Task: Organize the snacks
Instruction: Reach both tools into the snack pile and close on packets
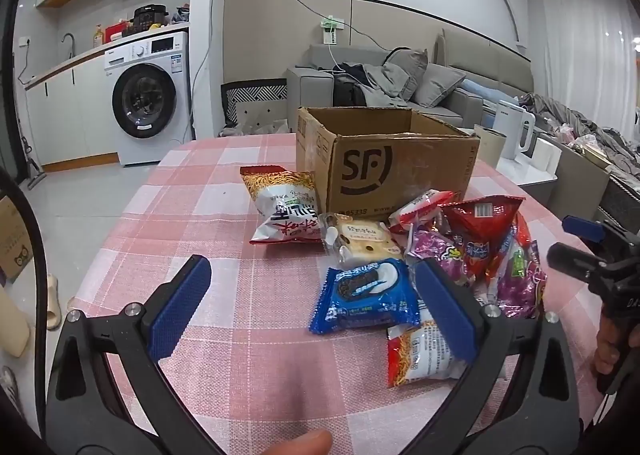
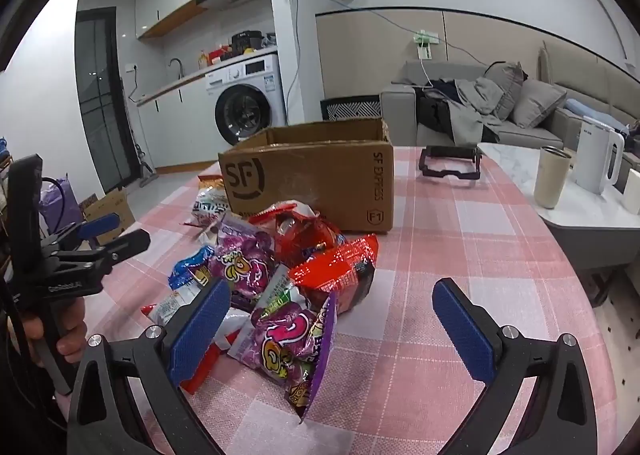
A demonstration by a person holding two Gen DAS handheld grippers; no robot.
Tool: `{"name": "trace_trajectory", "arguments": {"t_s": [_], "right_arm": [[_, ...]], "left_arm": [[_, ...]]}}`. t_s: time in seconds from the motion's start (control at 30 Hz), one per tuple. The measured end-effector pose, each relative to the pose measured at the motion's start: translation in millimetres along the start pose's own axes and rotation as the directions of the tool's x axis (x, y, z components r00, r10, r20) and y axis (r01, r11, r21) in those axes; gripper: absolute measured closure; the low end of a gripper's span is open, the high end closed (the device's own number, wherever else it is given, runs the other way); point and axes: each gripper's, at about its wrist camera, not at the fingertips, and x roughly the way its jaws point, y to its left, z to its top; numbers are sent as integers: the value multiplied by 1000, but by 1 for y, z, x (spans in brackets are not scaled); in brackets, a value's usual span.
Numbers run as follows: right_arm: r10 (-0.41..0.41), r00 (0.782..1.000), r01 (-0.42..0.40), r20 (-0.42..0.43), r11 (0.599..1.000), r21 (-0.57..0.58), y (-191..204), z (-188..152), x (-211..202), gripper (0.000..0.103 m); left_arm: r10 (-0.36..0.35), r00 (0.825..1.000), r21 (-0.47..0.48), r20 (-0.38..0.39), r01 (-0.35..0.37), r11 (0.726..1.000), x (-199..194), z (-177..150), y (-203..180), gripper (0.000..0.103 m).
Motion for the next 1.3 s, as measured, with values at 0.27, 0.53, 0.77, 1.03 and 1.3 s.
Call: {"name": "trace_trajectory", "arguments": {"t_s": [0.27,0.53,0.77,1.03,1.3], "right_arm": [[6,997,-3,-76,1000,29,-5,3,9,0],[28,987,-19,-157,998,58,-8,-5,19,0],[52,979,-39,-197,997,71,-6,-10,30,2],[72,970,-51,-233,994,95,-7,-12,41,9],[92,963,-58,-255,989,136,-12,-12,50,10]], "left_arm": [[-84,996,9,-37,84,996,-8,-4,-7,1],[-127,985,104,-120,139,985,-1,-10,-41,1],[-175,961,124,-214,205,971,14,-18,-53,1],[-230,936,119,-268,269,956,23,-20,-60,8],[-279,907,80,-315,318,945,34,-22,-62,16]]}}
